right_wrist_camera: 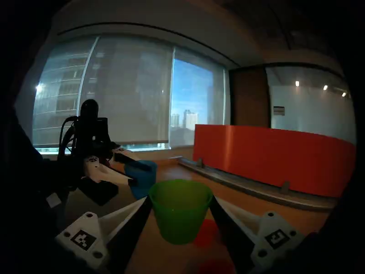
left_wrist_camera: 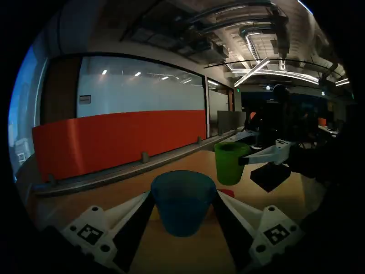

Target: Pour water

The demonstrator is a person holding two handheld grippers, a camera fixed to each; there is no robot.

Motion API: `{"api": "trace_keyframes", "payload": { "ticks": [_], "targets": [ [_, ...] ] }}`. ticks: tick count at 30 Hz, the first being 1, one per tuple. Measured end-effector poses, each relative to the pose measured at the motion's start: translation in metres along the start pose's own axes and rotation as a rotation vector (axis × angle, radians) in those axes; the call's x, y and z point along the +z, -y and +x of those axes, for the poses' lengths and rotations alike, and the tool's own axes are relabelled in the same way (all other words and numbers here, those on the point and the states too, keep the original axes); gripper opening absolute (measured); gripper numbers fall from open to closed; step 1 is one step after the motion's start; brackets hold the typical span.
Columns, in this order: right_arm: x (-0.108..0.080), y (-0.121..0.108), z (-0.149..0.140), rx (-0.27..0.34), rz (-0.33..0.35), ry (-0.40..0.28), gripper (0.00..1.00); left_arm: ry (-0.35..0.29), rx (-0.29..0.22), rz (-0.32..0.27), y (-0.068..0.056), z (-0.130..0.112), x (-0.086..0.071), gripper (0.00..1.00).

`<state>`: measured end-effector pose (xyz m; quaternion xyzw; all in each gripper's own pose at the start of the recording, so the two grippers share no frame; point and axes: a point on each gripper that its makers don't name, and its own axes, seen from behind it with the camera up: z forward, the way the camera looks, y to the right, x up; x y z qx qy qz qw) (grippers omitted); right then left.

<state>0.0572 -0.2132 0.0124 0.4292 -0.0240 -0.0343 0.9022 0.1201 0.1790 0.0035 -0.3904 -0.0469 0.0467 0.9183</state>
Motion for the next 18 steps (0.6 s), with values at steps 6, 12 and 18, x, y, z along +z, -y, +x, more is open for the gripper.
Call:
{"api": "trace_keyframes", "payload": {
  "ticks": [6,12,18],
  "targets": [
    [0.002,0.002,-0.004,0.010,0.014,-0.002,0.92,-0.011,0.013,-0.001,0.001,0.008,0.001,0.86],
    [0.006,0.006,-0.009,0.008,0.023,0.009,0.92,-0.018,0.038,0.011,0.004,0.016,0.003,0.86],
    [0.009,0.013,-0.012,0.012,0.042,0.017,0.92,-0.023,0.070,0.020,0.005,0.023,0.004,0.86]
  ]
}}
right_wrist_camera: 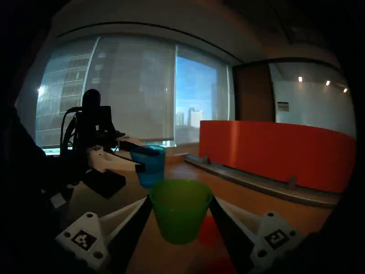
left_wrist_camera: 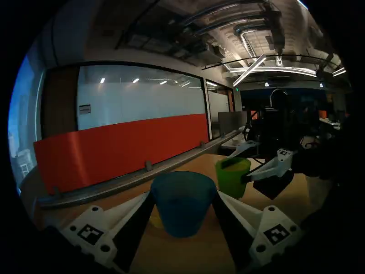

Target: Pour water

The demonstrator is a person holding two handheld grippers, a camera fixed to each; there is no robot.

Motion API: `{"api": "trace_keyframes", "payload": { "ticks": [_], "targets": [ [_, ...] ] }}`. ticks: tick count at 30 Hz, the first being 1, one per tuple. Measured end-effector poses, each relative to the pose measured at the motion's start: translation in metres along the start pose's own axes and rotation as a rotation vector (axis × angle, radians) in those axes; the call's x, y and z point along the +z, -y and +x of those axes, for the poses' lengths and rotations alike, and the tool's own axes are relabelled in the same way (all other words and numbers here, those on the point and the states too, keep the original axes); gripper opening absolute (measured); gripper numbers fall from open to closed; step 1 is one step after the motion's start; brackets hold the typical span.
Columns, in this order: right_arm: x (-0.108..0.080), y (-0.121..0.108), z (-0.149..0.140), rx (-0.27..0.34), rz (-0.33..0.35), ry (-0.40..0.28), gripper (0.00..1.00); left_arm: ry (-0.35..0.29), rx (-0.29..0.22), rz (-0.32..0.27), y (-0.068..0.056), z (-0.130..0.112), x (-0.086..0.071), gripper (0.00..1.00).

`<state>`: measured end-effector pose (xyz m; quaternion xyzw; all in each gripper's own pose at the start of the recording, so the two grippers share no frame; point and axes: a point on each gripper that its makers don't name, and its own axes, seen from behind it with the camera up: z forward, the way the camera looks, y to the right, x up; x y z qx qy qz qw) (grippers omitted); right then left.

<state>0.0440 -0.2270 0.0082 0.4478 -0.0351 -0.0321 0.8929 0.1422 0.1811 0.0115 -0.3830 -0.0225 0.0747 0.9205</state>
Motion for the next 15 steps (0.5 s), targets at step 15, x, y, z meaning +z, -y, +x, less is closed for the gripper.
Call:
{"api": "trace_keyframes", "payload": {
  "ticks": [15],
  "targets": [
    [0.004,0.010,-0.014,0.013,0.030,0.005,0.92,-0.010,0.090,0.017,0.006,0.019,0.002,0.86]
  ]
}}
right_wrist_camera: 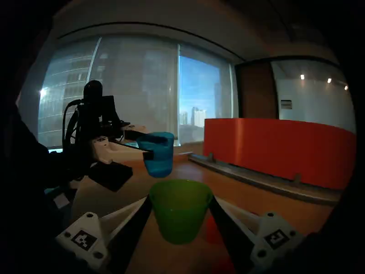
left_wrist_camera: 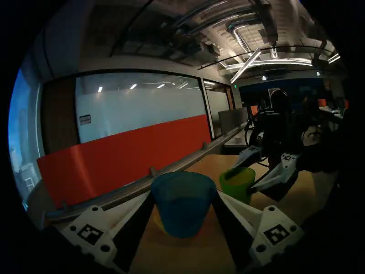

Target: Pour water

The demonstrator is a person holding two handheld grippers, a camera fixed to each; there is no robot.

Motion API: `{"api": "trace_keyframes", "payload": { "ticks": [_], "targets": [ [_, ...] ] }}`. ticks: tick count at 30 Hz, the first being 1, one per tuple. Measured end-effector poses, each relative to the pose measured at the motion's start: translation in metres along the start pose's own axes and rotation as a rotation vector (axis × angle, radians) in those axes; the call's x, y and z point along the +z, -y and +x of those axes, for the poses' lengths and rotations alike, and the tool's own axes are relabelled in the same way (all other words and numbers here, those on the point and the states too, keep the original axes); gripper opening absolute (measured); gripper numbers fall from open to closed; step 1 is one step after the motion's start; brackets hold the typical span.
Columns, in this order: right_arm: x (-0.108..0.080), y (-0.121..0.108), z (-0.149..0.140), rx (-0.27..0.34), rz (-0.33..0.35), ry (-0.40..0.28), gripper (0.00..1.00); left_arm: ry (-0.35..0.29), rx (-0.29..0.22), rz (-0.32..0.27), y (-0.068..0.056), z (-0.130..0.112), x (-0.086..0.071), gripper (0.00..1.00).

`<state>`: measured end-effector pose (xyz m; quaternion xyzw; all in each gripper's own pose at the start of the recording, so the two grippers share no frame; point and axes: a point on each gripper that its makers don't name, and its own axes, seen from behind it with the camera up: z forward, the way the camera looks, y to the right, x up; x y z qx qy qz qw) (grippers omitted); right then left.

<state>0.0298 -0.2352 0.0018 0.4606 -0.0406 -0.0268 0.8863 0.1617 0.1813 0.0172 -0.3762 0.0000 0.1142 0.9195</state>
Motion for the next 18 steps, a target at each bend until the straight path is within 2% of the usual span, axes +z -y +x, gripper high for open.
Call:
{"api": "trace_keyframes", "payload": {
  "ticks": [18],
  "targets": [
    [0.012,0.017,-0.003,-0.004,0.036,0.005,0.92,-0.012,0.137,0.018,0.000,0.017,0.006,0.86]
  ]
}}
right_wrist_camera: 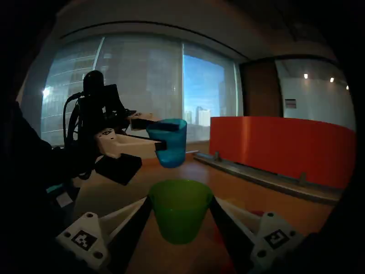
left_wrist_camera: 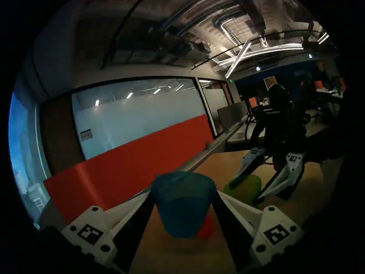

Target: Pour water

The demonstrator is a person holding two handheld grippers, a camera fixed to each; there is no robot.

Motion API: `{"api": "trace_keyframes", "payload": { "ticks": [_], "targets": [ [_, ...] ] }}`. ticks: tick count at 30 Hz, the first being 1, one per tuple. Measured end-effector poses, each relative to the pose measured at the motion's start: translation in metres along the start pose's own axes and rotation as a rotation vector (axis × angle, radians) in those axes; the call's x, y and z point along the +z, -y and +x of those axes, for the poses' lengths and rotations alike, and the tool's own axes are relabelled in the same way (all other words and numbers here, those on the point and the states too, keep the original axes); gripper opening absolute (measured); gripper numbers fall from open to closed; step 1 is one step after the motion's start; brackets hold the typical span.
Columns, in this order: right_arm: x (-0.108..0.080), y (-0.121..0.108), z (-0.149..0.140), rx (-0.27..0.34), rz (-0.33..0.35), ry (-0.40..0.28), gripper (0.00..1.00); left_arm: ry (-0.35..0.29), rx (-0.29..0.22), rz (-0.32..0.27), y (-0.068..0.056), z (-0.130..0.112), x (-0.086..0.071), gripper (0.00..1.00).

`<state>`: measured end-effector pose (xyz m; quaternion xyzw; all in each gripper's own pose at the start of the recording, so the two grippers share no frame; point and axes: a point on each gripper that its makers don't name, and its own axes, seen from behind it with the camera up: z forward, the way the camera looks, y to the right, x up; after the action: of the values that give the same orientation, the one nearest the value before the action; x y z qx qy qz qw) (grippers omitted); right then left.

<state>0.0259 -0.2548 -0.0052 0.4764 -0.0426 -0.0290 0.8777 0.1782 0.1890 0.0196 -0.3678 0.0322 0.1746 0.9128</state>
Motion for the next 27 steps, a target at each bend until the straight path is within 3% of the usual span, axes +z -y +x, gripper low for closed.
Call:
{"api": "trace_keyframes", "payload": {
  "ticks": [18,27],
  "targets": [
    [0.010,0.015,-0.010,0.001,0.044,0.009,0.92,0.011,0.117,0.008,0.006,0.012,0.003,0.86],
    [0.016,0.021,-0.012,-0.001,0.062,0.013,0.92,0.011,0.180,0.008,0.002,0.018,0.007,0.86]
  ]
}}
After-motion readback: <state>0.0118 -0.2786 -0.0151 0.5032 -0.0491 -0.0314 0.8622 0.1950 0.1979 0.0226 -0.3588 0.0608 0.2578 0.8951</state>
